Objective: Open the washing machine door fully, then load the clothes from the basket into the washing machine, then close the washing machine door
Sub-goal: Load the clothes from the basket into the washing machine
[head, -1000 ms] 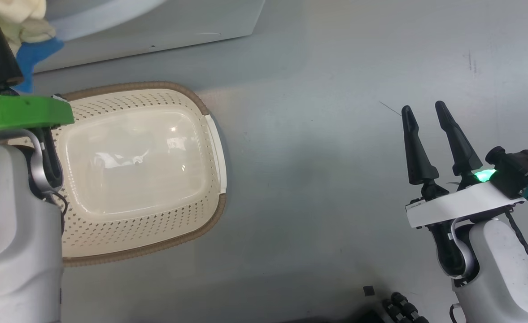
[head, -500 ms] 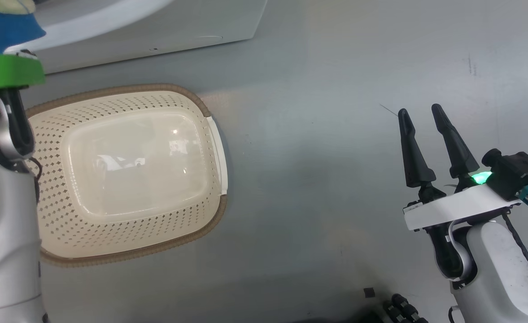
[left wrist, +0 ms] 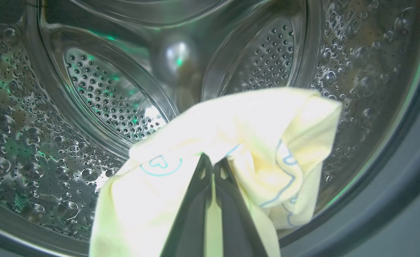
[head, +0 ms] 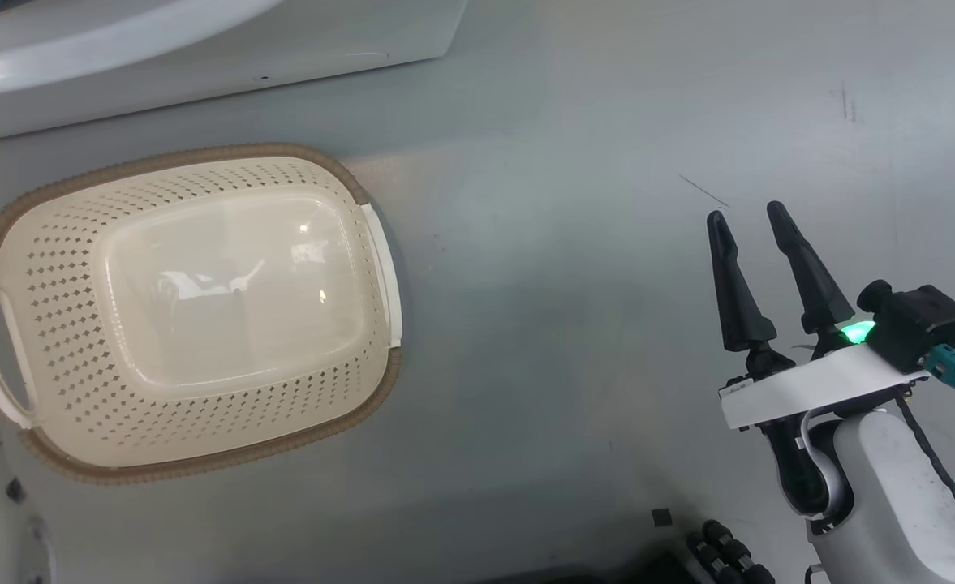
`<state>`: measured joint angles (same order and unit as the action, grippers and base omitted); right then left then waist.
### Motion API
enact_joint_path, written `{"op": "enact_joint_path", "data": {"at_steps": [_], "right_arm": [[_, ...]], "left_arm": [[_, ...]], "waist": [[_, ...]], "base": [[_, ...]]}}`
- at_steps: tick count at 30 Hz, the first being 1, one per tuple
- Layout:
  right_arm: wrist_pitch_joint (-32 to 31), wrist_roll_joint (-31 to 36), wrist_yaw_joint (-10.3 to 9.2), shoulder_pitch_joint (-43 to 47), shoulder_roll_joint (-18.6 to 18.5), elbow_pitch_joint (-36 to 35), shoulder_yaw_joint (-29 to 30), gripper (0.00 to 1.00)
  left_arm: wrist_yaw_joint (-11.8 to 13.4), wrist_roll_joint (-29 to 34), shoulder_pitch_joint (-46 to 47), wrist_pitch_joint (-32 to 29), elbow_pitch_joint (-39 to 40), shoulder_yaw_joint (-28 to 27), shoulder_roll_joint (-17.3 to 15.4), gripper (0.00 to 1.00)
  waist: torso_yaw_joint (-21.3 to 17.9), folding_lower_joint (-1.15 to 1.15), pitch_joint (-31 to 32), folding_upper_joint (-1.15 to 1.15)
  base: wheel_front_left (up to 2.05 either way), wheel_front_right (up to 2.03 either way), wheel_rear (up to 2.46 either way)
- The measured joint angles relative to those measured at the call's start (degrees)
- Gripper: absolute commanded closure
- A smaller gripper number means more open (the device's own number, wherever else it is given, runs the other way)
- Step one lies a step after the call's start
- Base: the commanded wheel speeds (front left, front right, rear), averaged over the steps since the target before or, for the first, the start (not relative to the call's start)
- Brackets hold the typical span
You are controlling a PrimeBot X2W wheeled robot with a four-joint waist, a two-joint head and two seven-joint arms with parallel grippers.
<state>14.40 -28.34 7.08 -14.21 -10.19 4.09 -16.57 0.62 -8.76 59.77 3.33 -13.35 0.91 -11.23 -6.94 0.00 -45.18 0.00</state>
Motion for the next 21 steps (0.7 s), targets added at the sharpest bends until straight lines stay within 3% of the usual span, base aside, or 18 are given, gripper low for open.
{"op": "enact_joint_path", "data": {"at_steps": [13, 21], "right_arm": [[0.0, -1.0, 0.00, 0.2, 0.7, -0.3, -1.7, 0.00], [0.0, -1.3, 0.00, 0.2, 1.2, -0.3, -3.5, 0.00]], "left_arm": [[-2.0, -1.1, 10.8, -5.7, -3.8, -0.5, -2.2, 1.00], [-3.1, -0.6, 16.5, -5.3, -4.9, -0.7, -5.3, 1.00]], "waist": [[-1.8, 0.00, -4.5, 0.00], [-3.2, 0.00, -6.7, 0.00]], "base": [[0.00, 0.00, 0.00], [0.00, 0.00, 0.00]]}}
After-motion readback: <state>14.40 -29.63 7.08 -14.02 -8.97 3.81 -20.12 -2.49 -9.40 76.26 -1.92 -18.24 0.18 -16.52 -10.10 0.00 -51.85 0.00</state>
